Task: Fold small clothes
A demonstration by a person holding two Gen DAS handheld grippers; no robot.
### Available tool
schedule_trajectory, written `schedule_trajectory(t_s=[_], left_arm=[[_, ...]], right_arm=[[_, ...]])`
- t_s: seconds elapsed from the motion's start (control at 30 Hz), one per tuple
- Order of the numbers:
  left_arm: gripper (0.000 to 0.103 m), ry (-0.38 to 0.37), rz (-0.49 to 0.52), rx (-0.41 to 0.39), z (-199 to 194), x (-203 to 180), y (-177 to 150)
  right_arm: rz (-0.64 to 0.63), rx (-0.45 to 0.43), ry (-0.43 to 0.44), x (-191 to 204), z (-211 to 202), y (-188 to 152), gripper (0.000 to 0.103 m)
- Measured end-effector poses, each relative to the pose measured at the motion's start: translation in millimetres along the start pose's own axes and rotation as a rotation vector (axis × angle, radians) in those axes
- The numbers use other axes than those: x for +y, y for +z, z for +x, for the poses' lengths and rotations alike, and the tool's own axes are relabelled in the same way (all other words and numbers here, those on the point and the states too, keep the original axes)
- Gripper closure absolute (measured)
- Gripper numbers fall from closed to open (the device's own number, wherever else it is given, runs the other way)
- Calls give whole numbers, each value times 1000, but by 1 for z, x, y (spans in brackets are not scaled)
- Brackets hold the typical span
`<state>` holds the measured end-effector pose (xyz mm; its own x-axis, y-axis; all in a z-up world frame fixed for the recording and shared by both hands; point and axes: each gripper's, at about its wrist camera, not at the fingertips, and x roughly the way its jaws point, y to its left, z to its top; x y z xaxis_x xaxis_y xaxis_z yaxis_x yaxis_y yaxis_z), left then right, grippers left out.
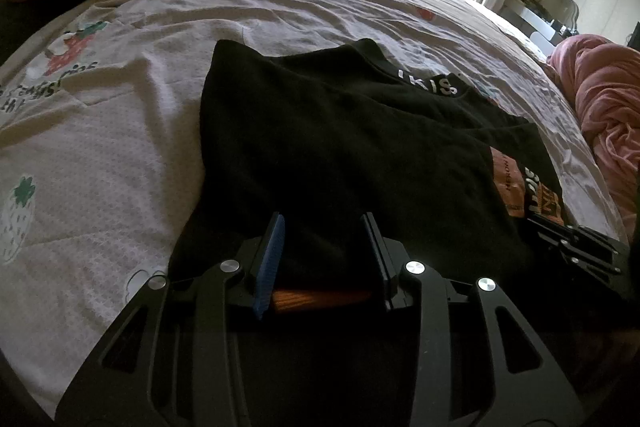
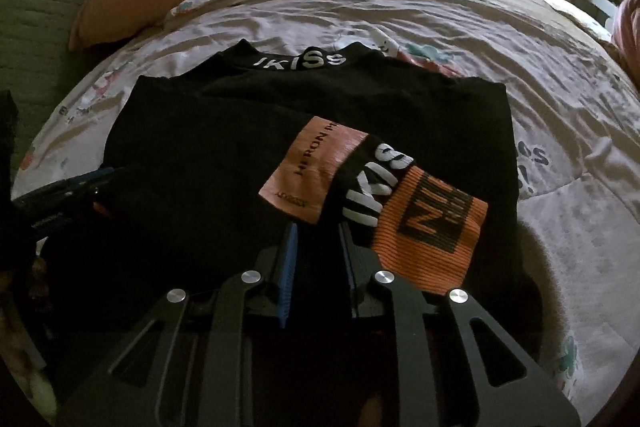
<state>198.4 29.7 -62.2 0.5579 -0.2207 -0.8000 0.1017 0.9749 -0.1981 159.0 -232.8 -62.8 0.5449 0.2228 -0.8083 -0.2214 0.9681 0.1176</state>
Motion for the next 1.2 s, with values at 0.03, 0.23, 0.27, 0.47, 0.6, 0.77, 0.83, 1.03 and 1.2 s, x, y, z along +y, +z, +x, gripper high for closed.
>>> schedule_trajectory(t_s=[0.03, 0.23, 0.27, 0.47, 0.6, 0.77, 0.83, 1.03, 1.2], left_arm=[[71, 0, -1, -1, 0, 0, 0], [71, 1, 5, -5, 0, 0, 0], [71, 3, 7, -6, -1, 0, 0], [67, -9, 1, -21, -10, -2, -2], [64, -10, 9, -31, -16, -4, -4], [59, -10, 14, -42, -24, -6, -7], [50, -13, 15, -44, -26, -7, -7], [46, -4, 12, -57, -33, -7, -10], [29, 17, 20, -73, -40, -8, -10]], right_arm=[[3, -6, -2, 1, -2, 0, 82], [8, -45, -2, 4, -15, -2, 76], [11, -50, -1, 4, -17, -2, 75], [20, -77, 3, 4, -28, -4, 65], [23, -81, 8, 4, -32, -6, 57], [28, -92, 13, 3, -39, -7, 49], [30, -101, 15, 3, -42, -7, 47], [29, -118, 17, 4, -48, -7, 39], [43, -142, 37, 2, -56, -7, 21]])
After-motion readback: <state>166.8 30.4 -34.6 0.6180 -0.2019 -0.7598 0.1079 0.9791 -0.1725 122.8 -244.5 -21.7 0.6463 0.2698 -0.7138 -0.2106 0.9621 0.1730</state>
